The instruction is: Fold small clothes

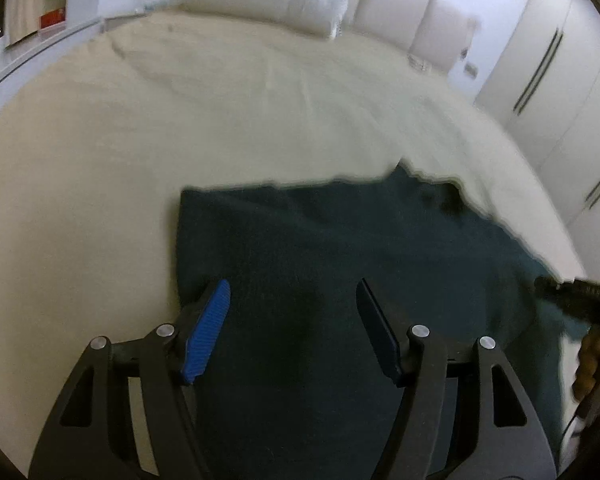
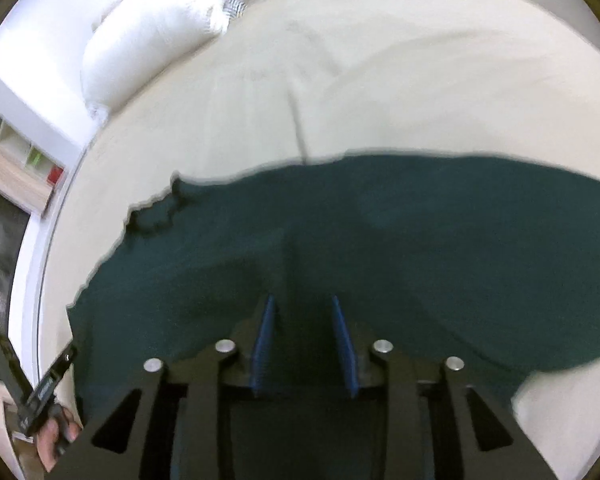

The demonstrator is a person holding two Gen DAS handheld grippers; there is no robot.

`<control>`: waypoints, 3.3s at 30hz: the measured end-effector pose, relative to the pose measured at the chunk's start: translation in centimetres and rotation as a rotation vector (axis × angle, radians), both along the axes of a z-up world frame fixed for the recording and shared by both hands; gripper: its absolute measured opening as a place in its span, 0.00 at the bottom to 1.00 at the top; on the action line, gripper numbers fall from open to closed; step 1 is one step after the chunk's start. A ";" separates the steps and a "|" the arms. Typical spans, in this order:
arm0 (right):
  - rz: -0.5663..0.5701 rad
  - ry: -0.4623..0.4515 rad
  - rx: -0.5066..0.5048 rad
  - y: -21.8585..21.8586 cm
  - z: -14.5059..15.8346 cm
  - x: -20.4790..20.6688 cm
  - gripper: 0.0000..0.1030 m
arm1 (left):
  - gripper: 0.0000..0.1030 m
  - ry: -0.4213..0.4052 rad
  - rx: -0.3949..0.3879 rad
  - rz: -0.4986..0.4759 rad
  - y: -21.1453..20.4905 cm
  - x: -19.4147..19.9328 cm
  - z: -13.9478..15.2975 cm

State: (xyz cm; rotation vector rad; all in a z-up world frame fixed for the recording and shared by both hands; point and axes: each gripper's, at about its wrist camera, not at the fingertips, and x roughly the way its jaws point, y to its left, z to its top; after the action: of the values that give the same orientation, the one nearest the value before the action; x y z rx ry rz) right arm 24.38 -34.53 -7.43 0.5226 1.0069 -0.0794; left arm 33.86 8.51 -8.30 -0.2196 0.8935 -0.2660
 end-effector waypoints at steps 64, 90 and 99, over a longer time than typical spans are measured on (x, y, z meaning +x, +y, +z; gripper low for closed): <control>0.432 -0.187 -0.209 16.8 -0.8 -0.5 0.68 | 0.95 0.261 -0.562 -0.069 -5.1 -0.4 -2.1; -0.156 -0.280 0.419 -0.6 -3.6 -12.5 0.76 | 0.07 0.251 -0.234 -0.106 -12.1 -1.2 -0.2; -0.297 -0.324 0.546 -3.3 -3.6 -12.9 0.78 | 0.07 0.219 -0.254 -0.003 -5.9 -1.7 -0.2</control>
State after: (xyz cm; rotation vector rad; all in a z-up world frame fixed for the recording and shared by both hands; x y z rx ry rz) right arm 11.50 -37.88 -11.03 1.1450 0.6187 0.0188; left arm 32.14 2.61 -8.54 -0.4904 1.0763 -0.3632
